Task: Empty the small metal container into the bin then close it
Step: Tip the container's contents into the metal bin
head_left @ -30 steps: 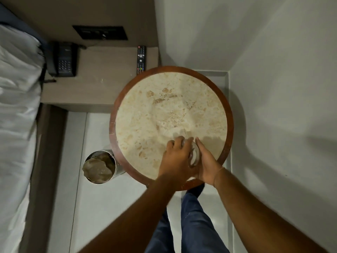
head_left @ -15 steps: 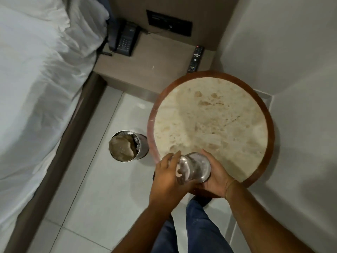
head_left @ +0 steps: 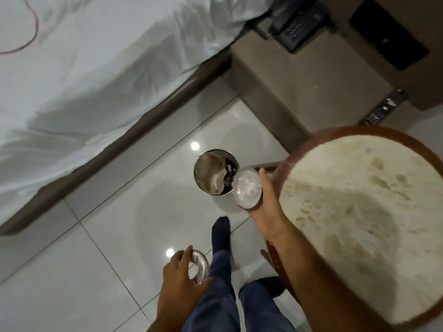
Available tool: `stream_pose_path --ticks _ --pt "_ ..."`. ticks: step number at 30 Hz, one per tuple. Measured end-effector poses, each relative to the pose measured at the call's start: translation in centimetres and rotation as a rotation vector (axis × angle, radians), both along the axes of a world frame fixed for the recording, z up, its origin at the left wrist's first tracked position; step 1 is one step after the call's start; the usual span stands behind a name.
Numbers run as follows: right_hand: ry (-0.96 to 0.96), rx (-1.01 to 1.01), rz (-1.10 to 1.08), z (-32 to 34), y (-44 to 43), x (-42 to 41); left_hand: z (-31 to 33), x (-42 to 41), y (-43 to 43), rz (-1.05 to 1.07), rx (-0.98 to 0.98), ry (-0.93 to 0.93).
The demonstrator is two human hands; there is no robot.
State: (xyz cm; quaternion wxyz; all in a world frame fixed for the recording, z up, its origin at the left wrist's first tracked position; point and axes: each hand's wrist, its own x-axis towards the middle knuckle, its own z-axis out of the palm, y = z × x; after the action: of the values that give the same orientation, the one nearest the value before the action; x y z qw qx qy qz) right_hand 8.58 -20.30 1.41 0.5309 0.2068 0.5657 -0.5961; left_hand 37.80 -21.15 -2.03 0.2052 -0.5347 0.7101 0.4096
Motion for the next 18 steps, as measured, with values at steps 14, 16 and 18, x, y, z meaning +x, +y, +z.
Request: stream_pose_path --ticks 14,16,18 --pt "0.972 0.377 0.877 -14.5 -12.5 5.5 -6.3 2.2 -1.3 0.454 -0.028 0.093" --pt "1.041 0.387 0.89 -15.5 -13.0 5.5 -6.7 2.1 -1.3 0.49 -0.033 0.092" --pt "1.124 0.373 0.888 -15.9 -13.5 5.5 -7.1 2.0 -1.3 0.53 -0.028 0.097"
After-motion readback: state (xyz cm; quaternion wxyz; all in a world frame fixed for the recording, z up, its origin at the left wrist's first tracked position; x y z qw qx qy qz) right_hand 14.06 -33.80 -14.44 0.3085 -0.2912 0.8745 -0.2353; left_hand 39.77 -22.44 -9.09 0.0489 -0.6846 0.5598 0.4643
